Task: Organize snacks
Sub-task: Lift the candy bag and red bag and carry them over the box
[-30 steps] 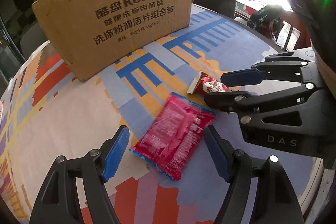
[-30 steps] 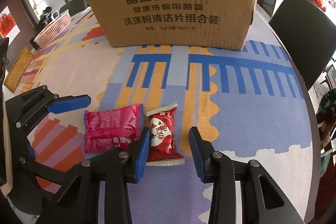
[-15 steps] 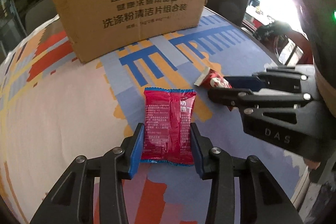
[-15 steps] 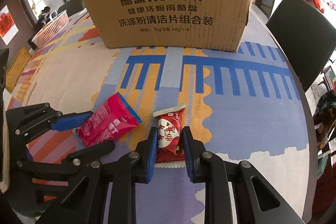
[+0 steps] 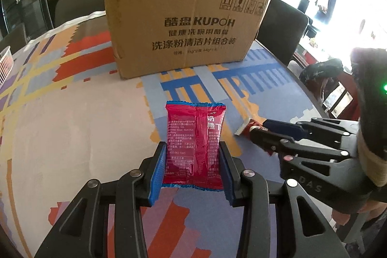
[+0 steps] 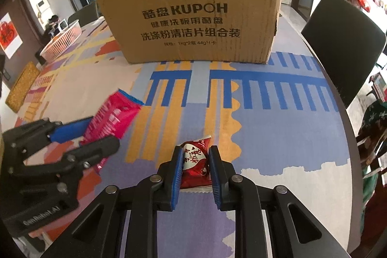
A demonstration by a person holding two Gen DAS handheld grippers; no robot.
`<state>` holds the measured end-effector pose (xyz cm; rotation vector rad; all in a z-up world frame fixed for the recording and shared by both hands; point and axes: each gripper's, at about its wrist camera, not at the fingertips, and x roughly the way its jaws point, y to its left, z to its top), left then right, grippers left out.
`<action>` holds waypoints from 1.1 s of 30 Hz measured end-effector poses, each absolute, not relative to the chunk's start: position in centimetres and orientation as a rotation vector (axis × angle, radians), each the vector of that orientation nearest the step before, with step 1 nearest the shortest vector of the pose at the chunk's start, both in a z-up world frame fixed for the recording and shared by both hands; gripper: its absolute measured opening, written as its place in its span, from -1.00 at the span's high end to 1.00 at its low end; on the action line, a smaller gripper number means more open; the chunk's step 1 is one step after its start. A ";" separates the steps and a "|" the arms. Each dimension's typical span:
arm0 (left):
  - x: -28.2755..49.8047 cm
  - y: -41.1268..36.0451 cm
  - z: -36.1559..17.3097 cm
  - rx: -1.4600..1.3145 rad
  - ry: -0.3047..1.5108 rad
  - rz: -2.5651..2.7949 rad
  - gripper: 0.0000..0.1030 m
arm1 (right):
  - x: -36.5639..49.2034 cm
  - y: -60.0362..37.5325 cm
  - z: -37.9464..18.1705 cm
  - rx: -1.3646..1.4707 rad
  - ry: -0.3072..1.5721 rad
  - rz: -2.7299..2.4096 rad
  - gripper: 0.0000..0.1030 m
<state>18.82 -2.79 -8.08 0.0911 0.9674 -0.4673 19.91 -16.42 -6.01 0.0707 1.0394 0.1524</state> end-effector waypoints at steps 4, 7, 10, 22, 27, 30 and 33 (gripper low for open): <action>18.6 -2.8 -8.1 0.091 0.966 -0.464 0.21 | 20.0 -16.3 -6.8 0.067 1.072 0.164 0.56; 18.6 -2.9 -8.3 0.094 0.976 -0.458 0.21 | 20.2 -16.1 -7.0 0.056 1.081 0.168 0.56; 18.6 -2.8 -8.5 0.086 0.984 -0.455 0.21 | 20.8 -15.9 -7.4 0.044 1.119 0.172 0.55; 18.8 -2.3 -8.9 0.067 0.989 -0.429 0.21 | 21.5 -15.3 -7.2 0.020 1.110 0.159 0.56; 18.4 -2.2 -7.6 0.060 0.953 -0.419 0.21 | 20.6 -15.9 -6.1 0.057 1.073 0.155 0.56; 18.4 -2.1 -6.5 0.052 0.928 -0.412 0.21 | 20.2 -16.2 -5.0 0.065 1.040 0.153 0.56; 18.6 -2.1 -5.2 0.051 0.898 -0.415 0.21 | 20.0 -16.3 -3.6 0.071 1.008 0.159 0.56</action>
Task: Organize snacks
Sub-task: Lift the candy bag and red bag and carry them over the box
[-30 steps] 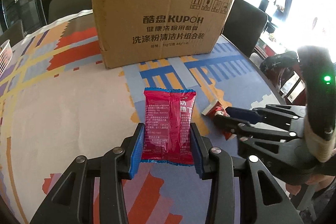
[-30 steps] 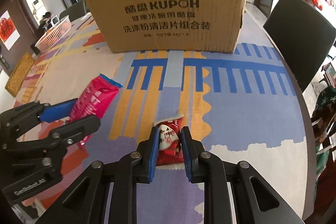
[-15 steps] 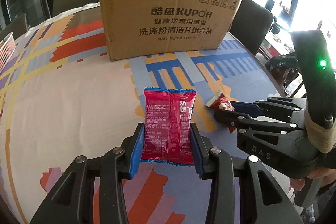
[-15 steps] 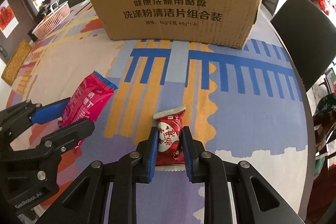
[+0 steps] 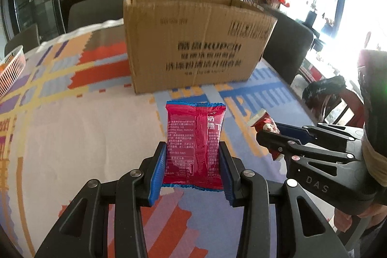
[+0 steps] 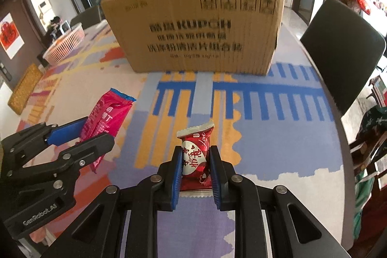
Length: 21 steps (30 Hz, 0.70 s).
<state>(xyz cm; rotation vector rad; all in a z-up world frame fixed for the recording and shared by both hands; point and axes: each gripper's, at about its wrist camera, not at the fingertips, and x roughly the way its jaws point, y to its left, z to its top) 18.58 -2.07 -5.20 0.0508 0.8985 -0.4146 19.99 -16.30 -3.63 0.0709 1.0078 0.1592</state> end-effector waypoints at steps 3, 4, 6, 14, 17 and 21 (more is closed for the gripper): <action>18.7 -2.3 -3.9 0.058 0.867 -0.418 0.21 | 19.9 -16.4 -1.9 0.077 0.965 0.163 0.56; 18.8 -2.3 -3.4 0.057 0.854 -0.419 0.21 | 19.9 -16.4 -1.3 0.077 0.947 0.165 0.56; 19.2 -2.4 -2.3 0.053 0.833 -0.420 0.21 | 20.0 -16.3 -0.3 0.072 0.918 0.165 0.56; 20.6 -2.7 1.6 0.055 0.750 -0.408 0.21 | 21.1 -16.7 4.1 0.086 0.810 0.159 0.56; 21.2 -2.7 3.0 0.051 0.724 -0.399 0.21 | 21.6 -16.8 5.6 0.089 0.776 0.156 0.56; 22.2 -2.7 4.6 0.041 0.702 -0.394 0.21 | 22.4 -16.8 7.4 0.079 0.737 0.153 0.56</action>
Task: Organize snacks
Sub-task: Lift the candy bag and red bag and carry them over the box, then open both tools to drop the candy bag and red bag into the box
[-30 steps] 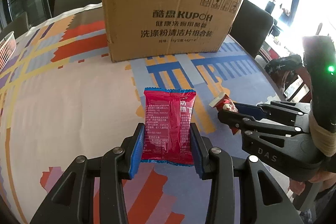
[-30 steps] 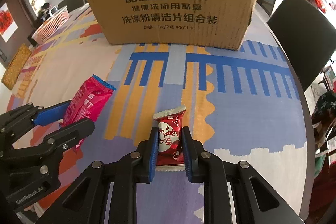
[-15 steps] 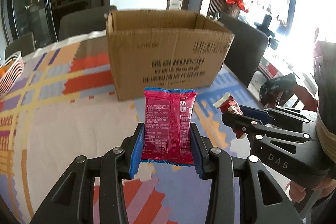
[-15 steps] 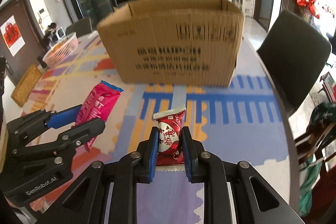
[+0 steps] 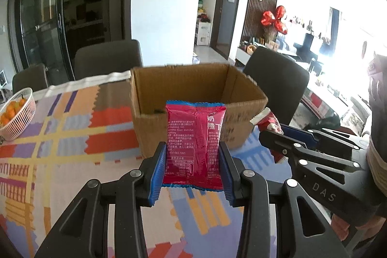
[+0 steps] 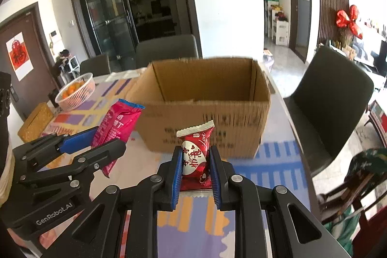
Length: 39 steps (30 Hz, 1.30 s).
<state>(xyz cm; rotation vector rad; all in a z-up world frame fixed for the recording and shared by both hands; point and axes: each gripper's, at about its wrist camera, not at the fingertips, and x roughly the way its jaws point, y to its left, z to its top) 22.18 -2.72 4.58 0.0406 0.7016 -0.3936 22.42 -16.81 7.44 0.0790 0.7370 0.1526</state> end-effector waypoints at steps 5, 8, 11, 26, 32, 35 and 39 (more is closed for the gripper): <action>23.6 -2.9 6.5 0.038 0.682 -0.386 0.21 | 23.3 -16.7 9.4 0.062 0.694 0.149 0.56; 24.7 -2.9 7.4 0.027 0.680 -0.380 0.21 | 24.1 -16.9 10.5 0.067 0.680 0.147 0.56; 25.9 -3.3 8.2 0.035 0.672 -0.369 0.21 | 25.0 -17.2 11.0 0.073 0.674 0.141 0.56; 31.1 -4.6 8.1 0.050 0.714 -0.360 0.20 | 29.8 -18.9 11.1 0.102 0.710 0.109 0.56; 32.5 -4.5 7.7 0.047 0.718 -0.322 0.06 | 31.2 -19.1 10.8 0.099 0.716 0.093 0.46; 31.8 -4.2 7.5 0.054 0.712 -0.299 -0.03 | 30.8 -19.2 10.8 0.113 0.715 0.068 0.27; 29.8 -3.9 7.6 0.070 0.684 -0.272 -0.14 | 29.6 -19.0 11.0 0.074 0.706 0.047 0.04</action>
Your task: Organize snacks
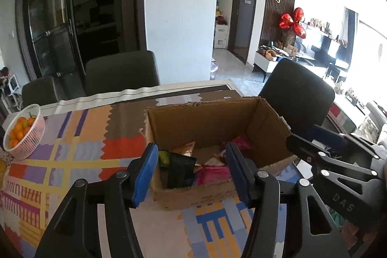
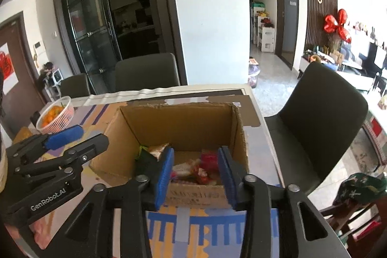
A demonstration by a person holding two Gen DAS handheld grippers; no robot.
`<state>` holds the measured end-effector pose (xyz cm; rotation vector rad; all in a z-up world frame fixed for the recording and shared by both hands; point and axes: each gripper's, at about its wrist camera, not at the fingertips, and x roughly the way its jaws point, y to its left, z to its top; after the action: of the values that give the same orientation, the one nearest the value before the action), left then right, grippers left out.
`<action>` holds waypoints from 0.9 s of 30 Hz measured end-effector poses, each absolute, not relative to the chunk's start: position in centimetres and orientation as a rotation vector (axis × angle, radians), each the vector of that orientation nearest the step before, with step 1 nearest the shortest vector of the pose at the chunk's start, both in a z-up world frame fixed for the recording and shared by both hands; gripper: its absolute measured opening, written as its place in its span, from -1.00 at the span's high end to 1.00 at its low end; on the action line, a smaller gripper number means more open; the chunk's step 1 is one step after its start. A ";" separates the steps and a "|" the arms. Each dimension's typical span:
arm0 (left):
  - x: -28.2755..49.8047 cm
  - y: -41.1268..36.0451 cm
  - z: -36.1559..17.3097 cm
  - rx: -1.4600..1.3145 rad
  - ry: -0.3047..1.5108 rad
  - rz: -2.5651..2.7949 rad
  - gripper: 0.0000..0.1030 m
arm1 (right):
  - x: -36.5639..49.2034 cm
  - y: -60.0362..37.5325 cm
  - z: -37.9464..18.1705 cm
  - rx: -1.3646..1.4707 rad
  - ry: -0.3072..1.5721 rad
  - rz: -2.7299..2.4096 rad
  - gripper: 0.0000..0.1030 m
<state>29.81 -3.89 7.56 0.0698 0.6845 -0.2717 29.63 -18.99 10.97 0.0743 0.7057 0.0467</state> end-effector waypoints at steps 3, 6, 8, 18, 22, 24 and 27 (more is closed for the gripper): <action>28.1 -3.5 8.1 0.077 0.643 -0.223 -0.19 | 28.1 -18.8 11.4 0.061 0.677 0.038 -0.07; 26.1 -3.4 8.8 0.096 0.598 -0.200 -0.29 | 26.5 -18.7 12.0 0.052 0.656 0.029 -0.13; 24.5 -3.1 9.1 0.107 0.570 -0.184 -0.32 | 25.4 -18.7 12.3 0.042 0.642 0.023 -0.18; 18.3 -1.3 9.3 0.082 0.532 -0.165 -0.68 | 19.2 -18.6 13.8 0.035 0.563 -0.022 -0.48; 16.2 -1.1 9.0 0.094 0.519 -0.167 -0.82 | 16.5 -18.1 14.0 0.004 0.532 -0.032 -0.60; 15.1 -1.0 8.8 0.087 0.520 -0.171 -0.86 | 15.3 -17.9 14.1 -0.002 0.523 -0.033 -0.65; 13.5 -0.8 8.8 0.077 0.507 -0.159 -0.94 | 13.8 -17.7 14.1 -0.002 0.514 -0.026 -0.69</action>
<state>13.54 -0.76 8.82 0.0766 0.5066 -0.1592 13.85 -17.65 14.14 -0.0018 0.5143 -0.0262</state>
